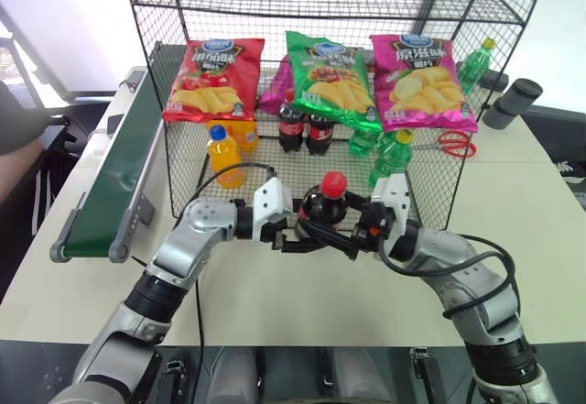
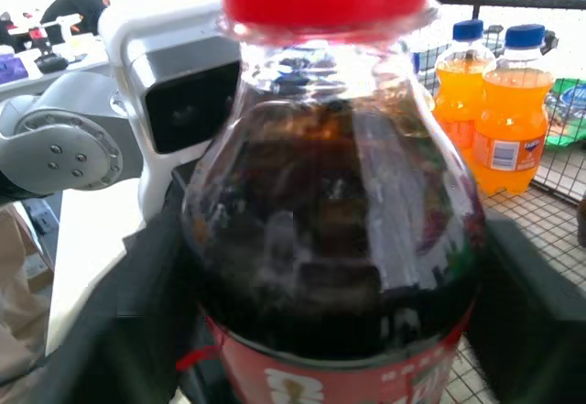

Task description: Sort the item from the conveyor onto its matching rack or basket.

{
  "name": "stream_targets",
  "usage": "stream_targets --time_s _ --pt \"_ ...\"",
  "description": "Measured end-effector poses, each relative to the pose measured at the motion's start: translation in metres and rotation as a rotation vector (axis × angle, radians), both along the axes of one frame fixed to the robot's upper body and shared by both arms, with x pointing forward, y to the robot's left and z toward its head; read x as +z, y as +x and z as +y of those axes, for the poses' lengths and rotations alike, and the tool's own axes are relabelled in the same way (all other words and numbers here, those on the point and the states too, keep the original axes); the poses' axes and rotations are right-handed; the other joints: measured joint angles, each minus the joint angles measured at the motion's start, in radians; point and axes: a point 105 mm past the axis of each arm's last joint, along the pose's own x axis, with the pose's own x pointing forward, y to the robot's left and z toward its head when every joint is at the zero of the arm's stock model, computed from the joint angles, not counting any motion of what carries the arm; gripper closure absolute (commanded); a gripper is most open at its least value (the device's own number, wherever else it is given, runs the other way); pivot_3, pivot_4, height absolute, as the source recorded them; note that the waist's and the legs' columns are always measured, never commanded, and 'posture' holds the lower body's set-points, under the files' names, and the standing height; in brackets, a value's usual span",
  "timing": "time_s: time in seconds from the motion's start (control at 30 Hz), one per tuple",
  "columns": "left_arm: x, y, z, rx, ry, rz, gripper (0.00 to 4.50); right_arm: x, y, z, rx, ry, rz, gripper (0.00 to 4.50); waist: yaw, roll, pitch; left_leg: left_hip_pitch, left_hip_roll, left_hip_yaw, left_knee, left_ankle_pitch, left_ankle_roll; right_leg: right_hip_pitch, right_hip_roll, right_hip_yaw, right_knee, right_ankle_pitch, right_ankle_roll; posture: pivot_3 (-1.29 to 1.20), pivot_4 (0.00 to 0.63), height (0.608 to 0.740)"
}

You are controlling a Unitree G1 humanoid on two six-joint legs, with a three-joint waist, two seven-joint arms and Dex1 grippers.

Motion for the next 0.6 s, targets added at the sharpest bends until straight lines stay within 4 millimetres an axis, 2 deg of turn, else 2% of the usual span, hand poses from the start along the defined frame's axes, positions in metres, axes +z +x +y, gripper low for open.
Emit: stream_targets --time_s 0.1,0.13,0.2,0.3,0.47,0.6 --pt "0.0 0.0 0.0 0.002 0.001 -0.003 1.62 0.0 0.0 0.0 -0.002 -0.004 -0.005 1.48 0.0 0.0 0.0 0.0 0.0 0.0 0.0 0.0 0.0 0.0 0.0 0.0 0.0 0.0 0.0 0.0 0.15 0.74" --pt "0.0 0.0 0.0 0.003 0.0 0.0 0.59 0.0 0.0 0.0 -0.001 -0.005 -0.006 1.48 0.0 0.0 0.0 0.0 0.0 0.0 0.0 0.0 0.0 0.0 0.0 0.0 0.0 0.0 0.0 0.0 0.15 0.74" --pt "0.0 0.002 0.003 0.019 -0.008 0.008 0.04 -0.002 0.001 -0.001 -0.006 -0.011 -0.001 1.48 -0.001 0.0 0.0 0.0 0.0 0.0 0.0 0.0 0.0 0.0 0.001 0.0 0.0 0.0 0.0 0.0 0.15 0.74" --pt "-0.001 0.008 0.014 0.087 0.0 -0.013 0.04 -0.007 0.009 -0.004 -0.046 -0.03 0.001 1.48 -0.002 0.0 0.0 0.001 0.0 0.0 0.0 0.0 0.0 0.0 0.001 0.001 0.001 0.0 0.0 0.0 0.15 0.74" --pt "-0.025 0.011 0.046 0.256 0.028 0.034 0.04 -0.013 0.034 -0.016 -0.186 -0.06 -0.033 1.48 -0.002 0.0 0.0 0.001 0.001 0.0 0.0 0.0 0.0 0.0 0.001 0.001 0.001 0.0 0.0 0.0 0.15 0.74" --pt "-0.033 0.014 0.07 0.386 0.025 0.053 0.04 -0.031 0.057 -0.026 -0.33 -0.091 -0.021 1.48 -0.002 0.0 0.0 0.001 0.001 0.001 0.0 0.0 0.0 0.0 0.0 0.001 0.002 0.0 0.0 0.0 0.15 0.74"
